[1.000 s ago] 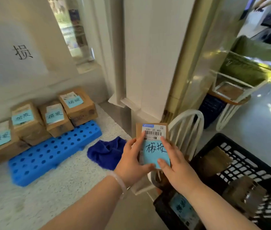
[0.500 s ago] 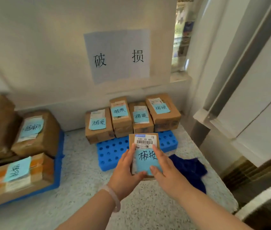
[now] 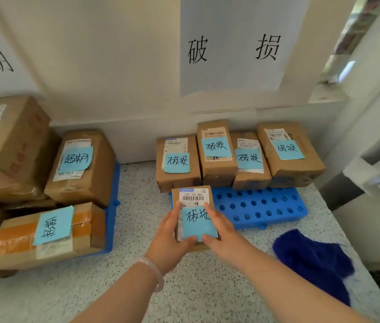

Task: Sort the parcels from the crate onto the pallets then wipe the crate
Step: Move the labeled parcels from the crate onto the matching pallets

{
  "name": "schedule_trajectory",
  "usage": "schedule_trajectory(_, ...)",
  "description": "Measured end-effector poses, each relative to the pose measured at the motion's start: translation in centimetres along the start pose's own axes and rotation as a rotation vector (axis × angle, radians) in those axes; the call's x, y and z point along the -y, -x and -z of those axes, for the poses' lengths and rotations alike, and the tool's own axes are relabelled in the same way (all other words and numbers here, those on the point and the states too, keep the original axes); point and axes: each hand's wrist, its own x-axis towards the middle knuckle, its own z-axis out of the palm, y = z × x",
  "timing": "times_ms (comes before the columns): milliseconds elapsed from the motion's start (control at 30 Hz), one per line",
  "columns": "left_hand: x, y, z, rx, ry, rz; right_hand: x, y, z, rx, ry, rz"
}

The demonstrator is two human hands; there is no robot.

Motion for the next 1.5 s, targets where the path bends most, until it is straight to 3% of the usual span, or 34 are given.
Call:
schedule_trajectory(500,1.2,-3.5,1.2,-0.04,-0.02,0.009,1.1,-3.0,0.6,0.026,0.074,-0.023)
schedule_trajectory(733,-1.3,-1.9,1.8,-0.108,-0.339,-0.03,0.2,0.4,1.8,-0.076,0.178,0.031)
schedule_trajectory(900,-4.1,0.8,-0.9,-0.15,-0.599,-0.227,-2.0,5.6,2.2,-0.163,0.253,0.056)
schedule_trajectory(1033,-6.4,2.9,-6.7,-0.027,-0.719,-0.458,-5.0,11.4,3.1,-0.272,0.294,0.03)
schedule_trajectory(1233,-10.5,7.6,-18.1,0.213,-0.781,-0.652,-11.5,22.6,6.1,-0.503,0.288,-0.103)
schedule_trajectory(1500,-14.6,17.7,-33.6,0.508,-0.828,-0.891,-21.6,40.1,6.2,-0.683,0.181,-0.41)
